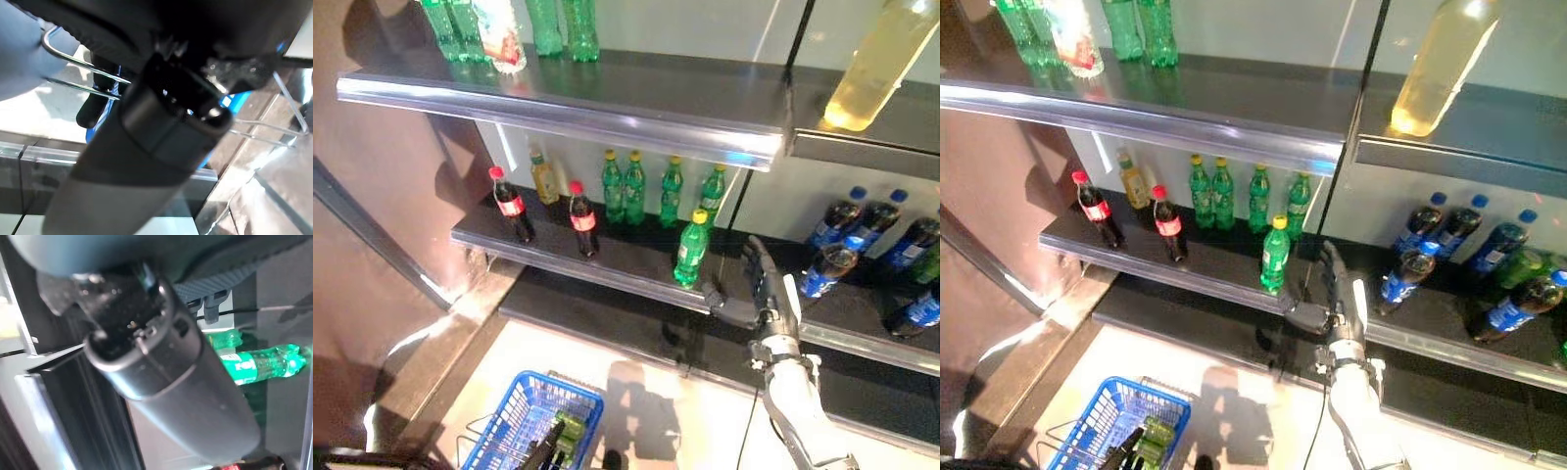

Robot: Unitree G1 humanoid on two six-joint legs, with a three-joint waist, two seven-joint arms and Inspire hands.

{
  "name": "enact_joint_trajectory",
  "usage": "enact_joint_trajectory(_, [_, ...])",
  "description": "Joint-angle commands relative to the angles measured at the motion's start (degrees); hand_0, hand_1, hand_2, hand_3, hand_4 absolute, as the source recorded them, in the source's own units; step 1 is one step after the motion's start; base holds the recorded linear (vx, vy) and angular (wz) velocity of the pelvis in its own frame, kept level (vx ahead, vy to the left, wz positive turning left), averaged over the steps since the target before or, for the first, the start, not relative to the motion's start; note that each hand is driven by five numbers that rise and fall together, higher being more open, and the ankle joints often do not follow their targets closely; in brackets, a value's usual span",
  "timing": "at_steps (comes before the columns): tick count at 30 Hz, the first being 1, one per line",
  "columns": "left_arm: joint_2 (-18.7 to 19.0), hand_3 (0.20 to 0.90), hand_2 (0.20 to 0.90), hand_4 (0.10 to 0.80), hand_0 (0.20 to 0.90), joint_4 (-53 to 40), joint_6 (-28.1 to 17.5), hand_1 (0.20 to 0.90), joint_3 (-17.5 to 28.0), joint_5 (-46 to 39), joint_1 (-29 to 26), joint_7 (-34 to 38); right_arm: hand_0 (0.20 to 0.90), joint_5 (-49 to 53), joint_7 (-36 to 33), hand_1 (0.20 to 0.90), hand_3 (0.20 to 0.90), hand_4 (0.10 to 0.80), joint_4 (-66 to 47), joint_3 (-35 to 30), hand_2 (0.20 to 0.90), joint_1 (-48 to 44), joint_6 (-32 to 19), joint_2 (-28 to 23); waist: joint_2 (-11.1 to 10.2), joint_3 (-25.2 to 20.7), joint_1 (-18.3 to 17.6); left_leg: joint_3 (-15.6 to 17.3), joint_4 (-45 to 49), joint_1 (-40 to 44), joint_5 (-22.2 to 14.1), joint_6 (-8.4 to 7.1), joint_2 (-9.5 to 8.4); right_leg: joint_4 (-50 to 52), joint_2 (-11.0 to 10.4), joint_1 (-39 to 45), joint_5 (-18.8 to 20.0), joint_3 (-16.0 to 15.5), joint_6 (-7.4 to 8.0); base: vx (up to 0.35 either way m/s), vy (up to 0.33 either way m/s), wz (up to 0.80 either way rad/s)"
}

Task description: Pick up the drink and place into the basket.

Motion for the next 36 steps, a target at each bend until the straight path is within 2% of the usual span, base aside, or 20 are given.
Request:
enact_joint_trajectory(1, [-3.9,0.200,0.300,0.100,0.300,-1.1,0.5,0.300,-7.8,0.5,-1.2,-7.1,0.900,-1.7,-3.4,0.900,0.900,0.800,-5.4,-2.2,0.900,-9.5,-5.4,-2.5,1.0,3.3,1.7,1.3,4.6,-2.2,-1.8,-0.31,0.93,5.8,-1.8,-6.1,2.8,-0.8,-1.73,-0.111,0.117,0.15])
enact_joint_trajectory(8, [-3.0,0.200,0.300,0.100,0.300,-3.9,-0.8,0.300,-9.7,-1.8,-5.8,-9.0,0.900,-4.1,-10.8,0.900,0.900,0.800,-1.8,-1.2,0.900,-20.9,-5.5,-1.9,1.3,11.2,2.0,2.1,11.3,-9.9,-2.6,-0.25,0.05,9.8,-2.4,-11.8,2.4,-0.2,-2.21,-0.105,0.027,0.05])
enact_joint_trajectory(16, [-1.9,0.200,0.300,0.100,0.300,-8.3,-1.4,0.300,-11.1,-3.4,-10.1,-9.1,0.900,-6.6,-21.9,0.900,0.900,0.800,1.4,-2.7,0.900,-32.7,-1.8,-0.3,1.7,17.5,2.7,2.4,18.9,-18.6,-4.2,0.63,-0.95,14.8,-2.9,-19.4,2.1,0.4,-2.36,-0.104,0.001,-0.02])
enact_joint_trajectory(22, [-2.4,0.200,0.300,0.100,0.300,-10.3,-2.0,0.300,-10.9,-3.8,-11.5,-8.0,0.900,-5.9,-28.0,0.900,0.900,0.800,2.1,-4.8,0.900,-37.7,0.1,-0.3,2.3,20.4,2.6,3.3,20.8,-22.0,-4.5,1.33,-1.13,16.2,-2.3,-23.1,2.1,1.9,-2.61,-0.075,0.025,-0.15])
enact_joint_trajectory(36, [-2.2,0.200,0.300,0.100,0.300,-12.5,-1.1,0.300,-10.5,-3.8,-12.8,-6.5,0.900,-2.3,-30.1,0.900,0.900,0.800,4.6,-6.5,0.900,-48.5,4.0,-3.6,3.0,21.7,3.8,4.3,27.5,-30.2,-6.6,2.60,-2.02,24.4,-2.3,-32.5,0.0,2.6,-3.59,-0.011,0.018,-0.08])
